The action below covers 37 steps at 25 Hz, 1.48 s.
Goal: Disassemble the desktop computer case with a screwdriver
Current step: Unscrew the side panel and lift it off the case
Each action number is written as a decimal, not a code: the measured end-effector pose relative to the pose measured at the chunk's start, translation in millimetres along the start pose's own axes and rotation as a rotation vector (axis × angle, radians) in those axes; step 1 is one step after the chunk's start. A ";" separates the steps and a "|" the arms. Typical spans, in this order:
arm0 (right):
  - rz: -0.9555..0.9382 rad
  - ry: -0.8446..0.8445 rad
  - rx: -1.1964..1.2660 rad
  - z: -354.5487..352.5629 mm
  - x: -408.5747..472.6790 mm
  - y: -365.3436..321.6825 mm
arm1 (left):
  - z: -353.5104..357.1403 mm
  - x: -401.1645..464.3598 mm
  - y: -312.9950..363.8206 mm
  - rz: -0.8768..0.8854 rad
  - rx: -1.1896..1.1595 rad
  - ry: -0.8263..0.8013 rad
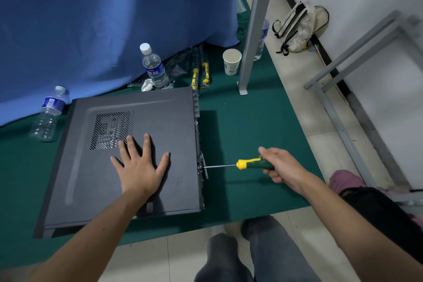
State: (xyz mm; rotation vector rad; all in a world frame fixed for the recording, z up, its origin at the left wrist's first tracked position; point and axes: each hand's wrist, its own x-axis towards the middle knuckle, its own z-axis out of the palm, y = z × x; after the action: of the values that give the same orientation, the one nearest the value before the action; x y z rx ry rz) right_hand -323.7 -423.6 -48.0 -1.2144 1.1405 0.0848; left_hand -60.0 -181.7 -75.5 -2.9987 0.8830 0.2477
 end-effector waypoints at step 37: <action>-0.023 -0.010 0.048 -0.8 4.5 -4.5 | -16.7 -67.1 67.4 0.211 -0.293 -0.080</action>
State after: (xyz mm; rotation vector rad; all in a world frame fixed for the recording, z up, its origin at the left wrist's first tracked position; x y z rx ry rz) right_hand -319.4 -428.3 -48.1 -1.1832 1.1134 0.0461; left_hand -149.4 -203.1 -46.2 -3.1225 1.2567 0.5405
